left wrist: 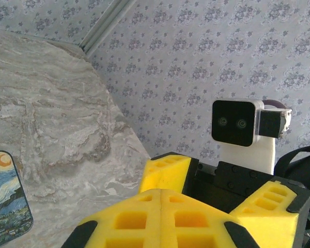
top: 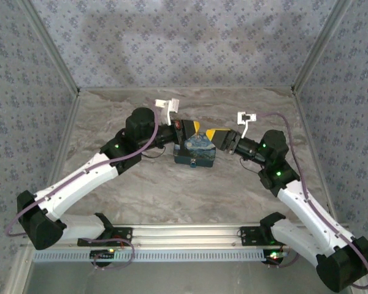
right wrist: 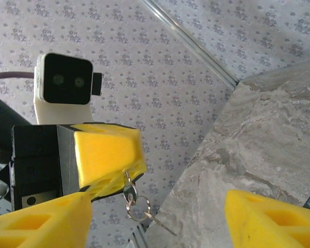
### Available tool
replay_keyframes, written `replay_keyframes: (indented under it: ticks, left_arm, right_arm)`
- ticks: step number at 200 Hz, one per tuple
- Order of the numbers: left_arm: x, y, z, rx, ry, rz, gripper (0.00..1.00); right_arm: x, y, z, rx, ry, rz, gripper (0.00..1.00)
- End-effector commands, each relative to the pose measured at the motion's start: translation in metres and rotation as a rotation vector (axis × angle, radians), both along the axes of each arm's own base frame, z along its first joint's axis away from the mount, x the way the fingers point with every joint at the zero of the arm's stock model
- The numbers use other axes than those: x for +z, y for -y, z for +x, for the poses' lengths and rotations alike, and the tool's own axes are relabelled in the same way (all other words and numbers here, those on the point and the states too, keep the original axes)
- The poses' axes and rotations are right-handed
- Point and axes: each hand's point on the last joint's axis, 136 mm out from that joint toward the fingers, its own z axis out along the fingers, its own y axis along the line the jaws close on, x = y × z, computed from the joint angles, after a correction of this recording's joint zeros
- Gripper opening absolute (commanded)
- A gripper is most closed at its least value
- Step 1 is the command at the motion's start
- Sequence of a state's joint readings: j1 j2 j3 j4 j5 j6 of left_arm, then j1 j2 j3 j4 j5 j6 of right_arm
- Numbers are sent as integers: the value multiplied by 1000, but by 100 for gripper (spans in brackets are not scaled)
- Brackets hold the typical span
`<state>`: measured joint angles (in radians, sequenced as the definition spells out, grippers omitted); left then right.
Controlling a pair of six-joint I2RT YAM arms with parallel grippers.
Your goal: Unlock the padlock with the key
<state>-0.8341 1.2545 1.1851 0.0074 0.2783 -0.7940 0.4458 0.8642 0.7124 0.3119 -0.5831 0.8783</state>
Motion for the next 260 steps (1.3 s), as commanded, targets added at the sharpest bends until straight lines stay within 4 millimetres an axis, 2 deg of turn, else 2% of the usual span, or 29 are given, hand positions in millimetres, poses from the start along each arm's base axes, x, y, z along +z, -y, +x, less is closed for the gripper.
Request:
replay_keyframes:
  ticks: [1, 48, 68, 87, 101, 135, 185, 232, 260]
  left_arm:
    - [7, 5, 1, -1, 25, -44, 0]
    - [9, 8, -1, -10, 25, -73, 0]
    - [12, 10, -3, -19, 30, -84, 0]
    - [14, 11, -4, -24, 32, -92, 0]
    - [15, 11, -4, -27, 34, -94, 0]
    - [18, 13, -6, -35, 36, -109, 0]
    - [20, 16, -8, -42, 37, -119, 0]
    - [23, 15, -9, -43, 44, -128, 0]
    - [27, 13, -10, -40, 55, -135, 0]
  right_arm:
    - [1, 6, 6, -54, 6, 10, 68]
    - [16, -6, 2, 33, 39, 67, 55]
    - [20, -9, -1, 51, 58, 76, 52]
    - [20, -12, -2, 59, 56, 75, 51]
    - [19, -15, -2, 69, 53, 68, 45]
    - [17, -24, -7, 101, 54, 54, 43]
    - [21, -27, -11, 119, 70, 53, 36]
    - [20, -27, -10, 119, 74, 45, 18]
    - [20, -27, -13, 127, 89, 34, 2]
